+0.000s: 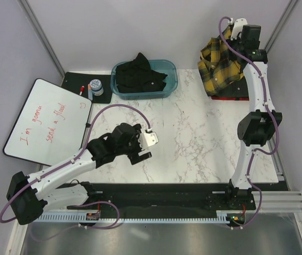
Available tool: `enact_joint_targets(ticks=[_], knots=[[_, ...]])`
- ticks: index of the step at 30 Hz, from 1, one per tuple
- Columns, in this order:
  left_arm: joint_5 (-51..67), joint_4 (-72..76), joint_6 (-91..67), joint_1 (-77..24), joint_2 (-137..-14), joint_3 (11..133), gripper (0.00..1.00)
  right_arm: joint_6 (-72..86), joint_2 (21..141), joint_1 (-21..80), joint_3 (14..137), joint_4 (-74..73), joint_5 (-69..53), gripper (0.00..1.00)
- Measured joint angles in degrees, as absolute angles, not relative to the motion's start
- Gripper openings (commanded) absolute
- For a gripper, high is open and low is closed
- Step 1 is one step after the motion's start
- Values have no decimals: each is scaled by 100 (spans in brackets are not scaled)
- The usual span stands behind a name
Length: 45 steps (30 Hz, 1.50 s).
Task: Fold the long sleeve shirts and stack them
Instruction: Neatly place the folded shirt to the corner
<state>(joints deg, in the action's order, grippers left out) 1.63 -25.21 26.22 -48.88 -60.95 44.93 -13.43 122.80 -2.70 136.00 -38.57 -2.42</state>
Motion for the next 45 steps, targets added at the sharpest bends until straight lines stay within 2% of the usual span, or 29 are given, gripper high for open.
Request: enact_joint_targets(ticks=[22, 39, 42, 43, 45], knots=[[165, -2528, 2622, -4888, -6307, 4495, 99, -2257, 12785, -882, 13351, -3229, -187, 0], [161, -2700, 2620, -4888, -6657, 4602, 99, -3210, 13312, -1400, 12844, -2180, -298, 0], [161, -2770, 2613, -4888, -6713, 4646, 99, -3304, 13456, -1494, 12761, -1953, -320, 16], [158, -2786, 2602, -4888, -6740, 4668, 100, -3328, 13511, -1527, 12733, -1859, -318, 29], [154, -2836, 2574, -4888, -6803, 4724, 99, -3369, 13627, -1581, 12663, -1662, -292, 40]])
